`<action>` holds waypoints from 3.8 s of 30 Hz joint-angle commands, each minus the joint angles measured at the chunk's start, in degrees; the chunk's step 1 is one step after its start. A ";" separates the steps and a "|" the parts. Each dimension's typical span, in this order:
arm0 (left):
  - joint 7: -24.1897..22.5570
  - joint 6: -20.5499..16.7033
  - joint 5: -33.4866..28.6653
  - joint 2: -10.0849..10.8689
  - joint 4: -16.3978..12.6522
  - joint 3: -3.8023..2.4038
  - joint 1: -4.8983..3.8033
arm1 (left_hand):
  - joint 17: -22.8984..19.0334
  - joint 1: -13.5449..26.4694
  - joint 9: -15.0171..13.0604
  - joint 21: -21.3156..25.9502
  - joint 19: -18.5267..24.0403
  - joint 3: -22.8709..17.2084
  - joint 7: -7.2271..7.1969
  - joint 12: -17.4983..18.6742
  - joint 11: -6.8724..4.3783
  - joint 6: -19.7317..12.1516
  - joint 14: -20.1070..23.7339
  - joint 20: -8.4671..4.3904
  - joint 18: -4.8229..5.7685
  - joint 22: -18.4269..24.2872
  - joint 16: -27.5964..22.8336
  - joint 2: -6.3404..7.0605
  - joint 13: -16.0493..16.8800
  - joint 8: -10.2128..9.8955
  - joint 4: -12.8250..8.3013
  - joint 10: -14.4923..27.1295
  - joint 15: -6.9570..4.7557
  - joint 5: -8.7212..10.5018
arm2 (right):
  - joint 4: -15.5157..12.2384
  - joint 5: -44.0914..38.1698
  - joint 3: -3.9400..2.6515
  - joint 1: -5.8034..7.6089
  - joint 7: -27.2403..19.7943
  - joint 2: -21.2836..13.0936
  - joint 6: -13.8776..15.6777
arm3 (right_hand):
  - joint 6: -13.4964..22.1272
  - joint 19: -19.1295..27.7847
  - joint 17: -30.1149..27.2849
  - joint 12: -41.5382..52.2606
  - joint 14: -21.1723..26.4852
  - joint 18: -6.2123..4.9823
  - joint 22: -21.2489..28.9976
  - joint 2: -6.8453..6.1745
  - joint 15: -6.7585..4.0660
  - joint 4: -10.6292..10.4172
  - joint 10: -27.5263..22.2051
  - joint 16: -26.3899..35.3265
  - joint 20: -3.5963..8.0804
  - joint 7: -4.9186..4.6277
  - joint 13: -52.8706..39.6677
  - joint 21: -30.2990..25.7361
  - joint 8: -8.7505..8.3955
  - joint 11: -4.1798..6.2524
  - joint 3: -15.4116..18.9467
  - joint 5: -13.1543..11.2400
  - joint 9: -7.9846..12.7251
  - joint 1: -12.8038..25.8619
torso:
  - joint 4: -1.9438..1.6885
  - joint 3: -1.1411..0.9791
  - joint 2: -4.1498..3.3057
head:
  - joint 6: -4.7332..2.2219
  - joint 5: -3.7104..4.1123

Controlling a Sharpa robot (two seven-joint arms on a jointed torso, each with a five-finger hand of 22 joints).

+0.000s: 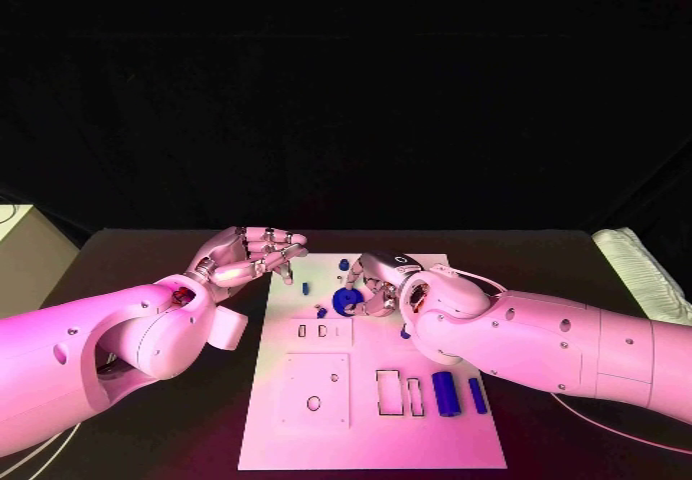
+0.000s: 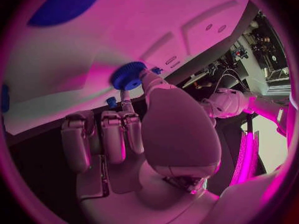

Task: Assemble the parts on the task board

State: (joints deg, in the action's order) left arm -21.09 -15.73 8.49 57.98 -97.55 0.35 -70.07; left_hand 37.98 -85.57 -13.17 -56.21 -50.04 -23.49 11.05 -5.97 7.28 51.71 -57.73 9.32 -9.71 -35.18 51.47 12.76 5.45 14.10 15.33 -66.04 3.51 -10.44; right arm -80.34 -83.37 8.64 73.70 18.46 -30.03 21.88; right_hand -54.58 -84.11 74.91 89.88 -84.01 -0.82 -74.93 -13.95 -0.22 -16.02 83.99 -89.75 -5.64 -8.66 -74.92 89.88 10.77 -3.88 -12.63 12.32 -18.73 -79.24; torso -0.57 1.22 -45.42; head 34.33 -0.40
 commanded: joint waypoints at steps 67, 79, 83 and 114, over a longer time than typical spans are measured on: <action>-0.09 0.95 0.22 -0.25 -0.02 -0.04 -0.06 | -0.13 -0.10 -0.14 -0.52 0.53 -0.62 -0.03 0.31 0.06 -0.40 0.39 -0.02 -0.75 -0.27 0.27 -0.21 0.08 0.41 0.02 0.23 0.07 0.34 | 3.82 -10.23 -0.05 -0.42 2.97 4.00 10.20 | -3.87 -5.89 15.09 0.12 -5.99 0.82 -15.07 1.13 -0.93 1.93 6.01 -0.25 0.65 1.24 -15.08 0.12 1.19 0.98 -7.68 -0.08 -0.24 -0.96 | -0.02 0.04 -0.04 | 0.11 0.03; 0.04 1.02 0.23 -0.26 0.01 -0.04 -0.06 | -0.13 -0.10 -0.14 -0.52 0.53 -0.62 -0.03 0.31 0.06 -0.40 0.39 -0.02 -0.75 -0.27 0.27 -0.21 0.08 0.41 0.02 0.23 0.07 0.34 | 5.40 -10.72 -0.03 -0.43 3.80 4.80 8.67 | -3.86 -5.89 15.09 0.12 -5.99 0.82 -15.07 1.11 -0.93 1.98 6.01 -0.25 0.65 1.25 -15.08 0.12 1.17 0.99 -7.75 -0.06 -0.23 -0.97 | 0.00 0.04 -0.05 | 0.15 -0.05; 0.09 1.07 0.23 -0.32 0.05 -0.04 -0.06 | -0.13 -0.10 -0.14 -0.52 0.53 -0.62 -0.03 0.31 0.06 -0.40 0.39 -0.02 -0.75 -0.27 0.27 -0.21 0.08 0.41 0.02 0.23 0.07 0.34 | 5.73 -10.74 -0.01 -0.45 3.90 5.14 7.94 | -3.86 -5.89 15.09 0.12 -5.99 0.82 -15.07 1.11 -0.93 1.98 6.01 -0.25 0.65 1.25 -15.08 0.12 1.17 0.99 -7.75 -0.06 -0.23 -0.97 | 0.00 0.03 -0.05 | 0.15 -0.01; 0.31 1.18 0.23 -0.25 0.12 -0.04 -0.06 | -0.25 0.08 -0.24 -0.90 0.89 -0.78 0.03 0.34 0.12 -0.51 0.51 0.03 -0.75 -0.53 0.36 -0.14 0.10 0.41 0.03 0.31 0.12 0.39 | 6.83 -5.88 0.08 -0.59 1.43 5.92 2.21 | 0.86 -5.89 15.09 0.12 -5.99 0.82 -15.07 0.61 0.53 -0.59 6.01 -0.25 -0.66 -0.43 -15.08 0.12 -2.23 -0.57 -1.77 0.02 1.19 7.73 | 0.03 0.03 0.00 | 0.28 0.00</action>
State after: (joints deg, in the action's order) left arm -20.56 -15.60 8.56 57.80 -97.28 0.36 -70.07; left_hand 37.78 -85.57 -13.31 -56.85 -49.54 -23.81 11.05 -5.97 7.28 51.71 -57.53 9.40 -9.72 -35.62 51.46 12.76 5.51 14.29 15.33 -66.04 3.71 -10.44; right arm -73.50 -91.18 8.53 73.43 21.34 -24.14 28.15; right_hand -54.05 -83.90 74.91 89.87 -84.02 -0.82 -74.91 -13.29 -0.21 -16.59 83.99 -89.75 -5.87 -9.18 -74.92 89.87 8.84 -4.08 -14.62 12.43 -17.59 -71.91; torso -0.57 1.26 -45.43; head 34.56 -0.37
